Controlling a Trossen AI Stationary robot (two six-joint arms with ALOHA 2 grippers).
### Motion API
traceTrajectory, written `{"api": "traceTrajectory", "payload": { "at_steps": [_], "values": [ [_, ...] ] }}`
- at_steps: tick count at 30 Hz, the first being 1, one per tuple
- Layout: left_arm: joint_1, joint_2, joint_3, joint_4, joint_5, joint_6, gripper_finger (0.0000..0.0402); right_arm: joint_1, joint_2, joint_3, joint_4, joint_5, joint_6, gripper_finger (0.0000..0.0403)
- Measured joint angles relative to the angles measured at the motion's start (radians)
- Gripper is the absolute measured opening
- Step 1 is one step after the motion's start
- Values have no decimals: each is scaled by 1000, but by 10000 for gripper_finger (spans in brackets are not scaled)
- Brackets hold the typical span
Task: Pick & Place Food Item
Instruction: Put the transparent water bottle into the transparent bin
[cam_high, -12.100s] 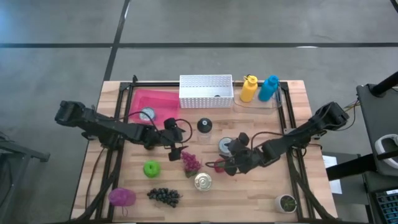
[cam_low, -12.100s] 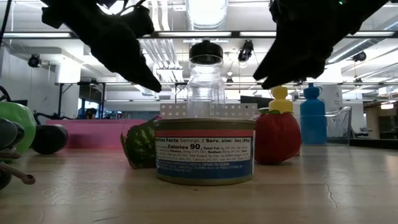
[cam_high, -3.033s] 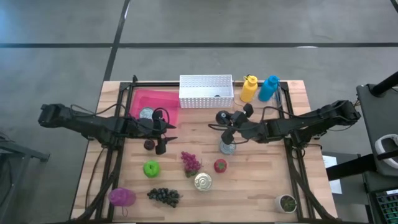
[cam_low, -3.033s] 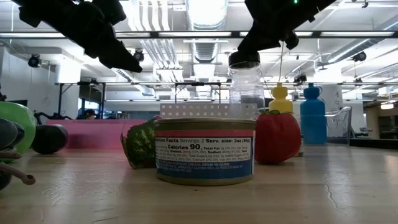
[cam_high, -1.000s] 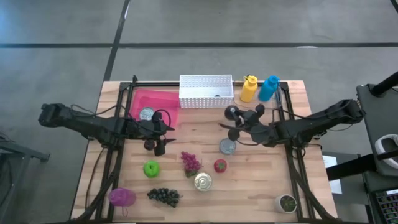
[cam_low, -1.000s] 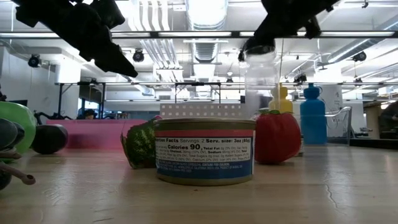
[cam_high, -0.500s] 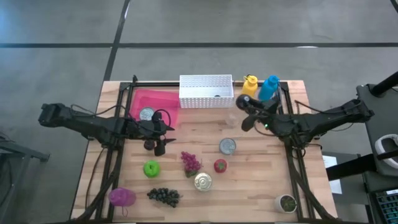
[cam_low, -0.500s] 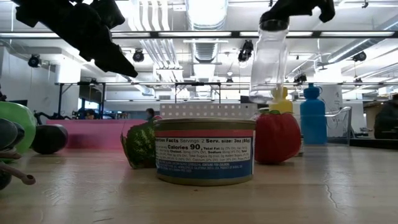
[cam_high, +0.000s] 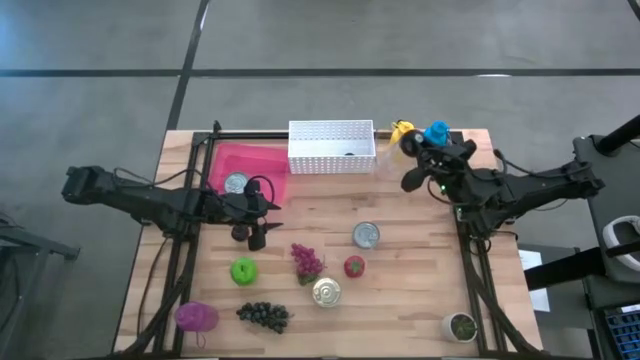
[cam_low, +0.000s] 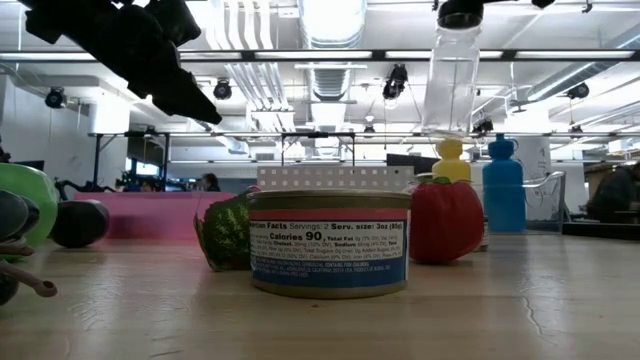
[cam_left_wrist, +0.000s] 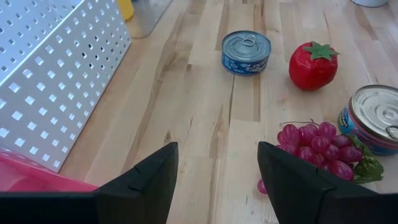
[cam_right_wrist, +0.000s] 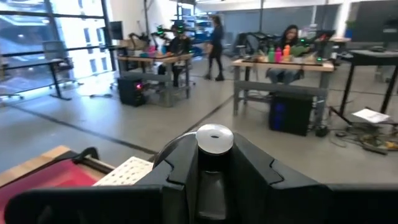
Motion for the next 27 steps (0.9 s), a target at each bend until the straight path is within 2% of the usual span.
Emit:
{"api": "traceTrajectory", "payload": {
  "at_steps": [7, 16, 24, 27],
  "values": [
    [0, 0, 0, 0, 0, -2, 224, -83, 5, -11, -21, -2, 36, 72],
    [0, 0, -1, -1, 0, -2, 223, -172, 16, -14, -154, -3, 134, 72],
    [0, 0, -1, -5, 0, -2, 224, -179, 9, -14, -304, 2, 238, 72],
    [0, 0, -1, -7, 0, -2, 223, -179, 4, -14, -351, 47, 275, 72]
  ]
}}
